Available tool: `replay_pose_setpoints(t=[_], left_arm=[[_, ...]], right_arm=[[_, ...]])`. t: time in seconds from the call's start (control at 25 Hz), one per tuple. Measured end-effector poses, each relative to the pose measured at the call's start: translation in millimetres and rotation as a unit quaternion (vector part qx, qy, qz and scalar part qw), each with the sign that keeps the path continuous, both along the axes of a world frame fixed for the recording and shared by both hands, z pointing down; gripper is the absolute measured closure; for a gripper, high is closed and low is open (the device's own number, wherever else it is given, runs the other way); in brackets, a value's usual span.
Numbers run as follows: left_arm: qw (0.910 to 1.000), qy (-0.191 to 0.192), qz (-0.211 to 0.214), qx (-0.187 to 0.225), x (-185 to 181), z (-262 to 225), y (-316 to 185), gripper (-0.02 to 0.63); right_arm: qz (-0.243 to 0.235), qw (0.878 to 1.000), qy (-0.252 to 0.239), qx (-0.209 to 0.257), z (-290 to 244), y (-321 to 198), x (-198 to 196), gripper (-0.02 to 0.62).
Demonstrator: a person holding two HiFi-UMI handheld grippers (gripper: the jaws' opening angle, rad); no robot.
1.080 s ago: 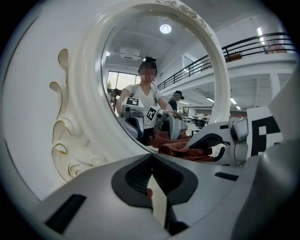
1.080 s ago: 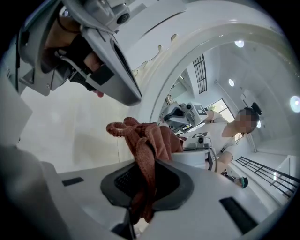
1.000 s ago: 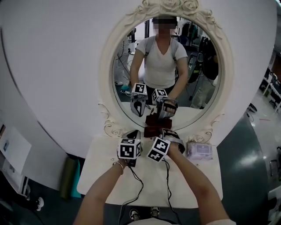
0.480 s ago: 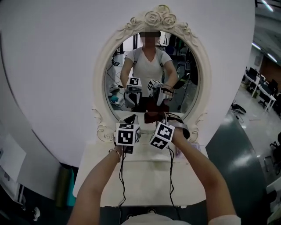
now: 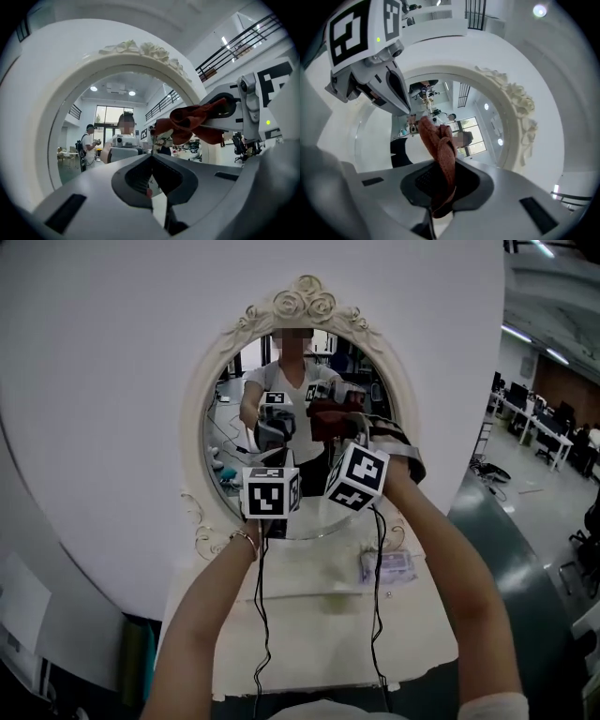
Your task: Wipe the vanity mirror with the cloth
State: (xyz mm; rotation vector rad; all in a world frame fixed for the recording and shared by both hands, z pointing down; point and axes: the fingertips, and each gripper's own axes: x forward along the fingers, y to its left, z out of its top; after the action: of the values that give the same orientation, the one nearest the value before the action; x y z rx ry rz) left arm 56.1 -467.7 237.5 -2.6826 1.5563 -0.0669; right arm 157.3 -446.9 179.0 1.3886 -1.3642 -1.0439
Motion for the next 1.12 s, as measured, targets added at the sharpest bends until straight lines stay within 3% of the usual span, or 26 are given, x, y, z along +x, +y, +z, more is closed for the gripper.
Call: replay_pose_setpoints(t=[0.24, 0.44, 0.56, 1.12], left_arm=[[0.999, 0.005, 0.025, 0.036, 21, -64, 6, 0.595], [0.9978, -0.004, 0.032, 0.058, 34, -91, 9, 0.595], [0.9976, 0.005, 0.035, 0.059, 35, -96, 9, 0.595], [0.9994, 0.007, 0.028, 0.019, 42, -45, 2, 0.595]], right_arm=[[0.003, 0.997, 0.027, 0.076, -78, 6, 2, 0.537], [0.028, 0.988, 0.098, 0.116, -110, 4, 3, 0.538], [0.037, 0.985, 0.119, 0.118, -115, -1, 7, 0.537], [0.041, 0.989, 0.108, 0.095, -65, -11, 33, 0.537]])
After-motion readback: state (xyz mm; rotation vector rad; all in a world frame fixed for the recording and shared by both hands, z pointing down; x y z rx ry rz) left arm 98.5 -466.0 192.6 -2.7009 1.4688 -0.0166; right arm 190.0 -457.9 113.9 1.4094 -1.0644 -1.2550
